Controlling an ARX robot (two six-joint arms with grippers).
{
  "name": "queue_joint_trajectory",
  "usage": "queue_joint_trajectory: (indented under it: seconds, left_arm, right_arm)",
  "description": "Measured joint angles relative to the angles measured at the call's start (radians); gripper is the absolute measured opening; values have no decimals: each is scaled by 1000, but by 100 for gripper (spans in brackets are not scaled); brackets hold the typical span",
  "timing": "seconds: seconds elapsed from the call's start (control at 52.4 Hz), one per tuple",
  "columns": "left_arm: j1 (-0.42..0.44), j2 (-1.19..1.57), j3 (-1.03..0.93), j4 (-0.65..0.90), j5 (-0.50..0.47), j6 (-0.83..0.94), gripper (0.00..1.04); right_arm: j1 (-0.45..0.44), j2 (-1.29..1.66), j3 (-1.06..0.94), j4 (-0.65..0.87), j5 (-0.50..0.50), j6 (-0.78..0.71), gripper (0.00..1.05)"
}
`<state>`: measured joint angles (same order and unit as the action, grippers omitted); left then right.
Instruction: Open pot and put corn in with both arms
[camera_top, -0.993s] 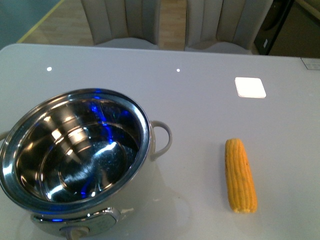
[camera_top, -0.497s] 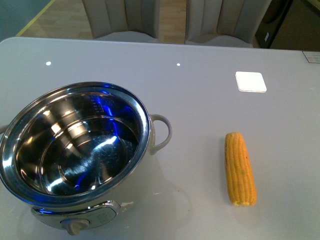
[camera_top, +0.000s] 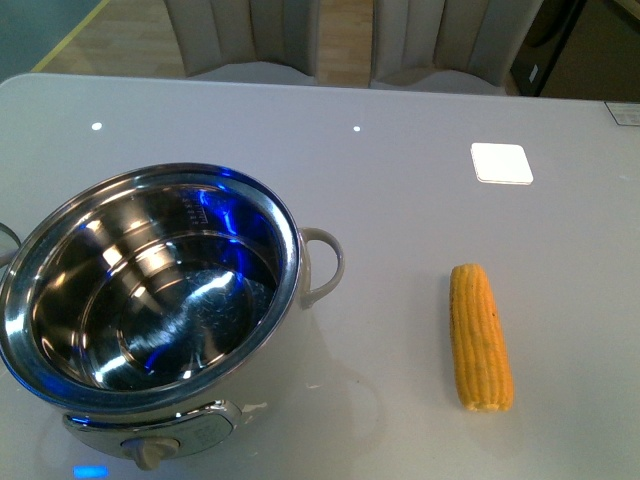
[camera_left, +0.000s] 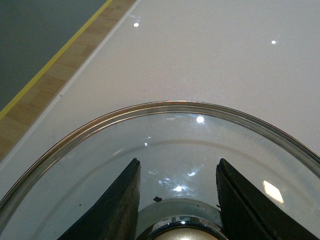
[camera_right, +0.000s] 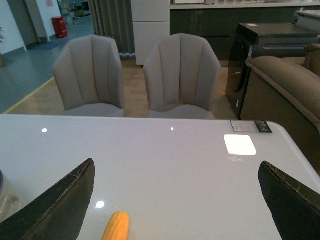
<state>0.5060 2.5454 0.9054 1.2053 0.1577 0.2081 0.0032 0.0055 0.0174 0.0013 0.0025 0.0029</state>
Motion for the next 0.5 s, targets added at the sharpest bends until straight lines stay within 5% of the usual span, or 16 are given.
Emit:
queue_joint_trajectory:
  seconds: [0.497]
  left_arm:
    - [4, 101, 42, 97, 1, -11, 41]
  right_arm:
    - [0, 0, 0, 0, 0, 0, 96]
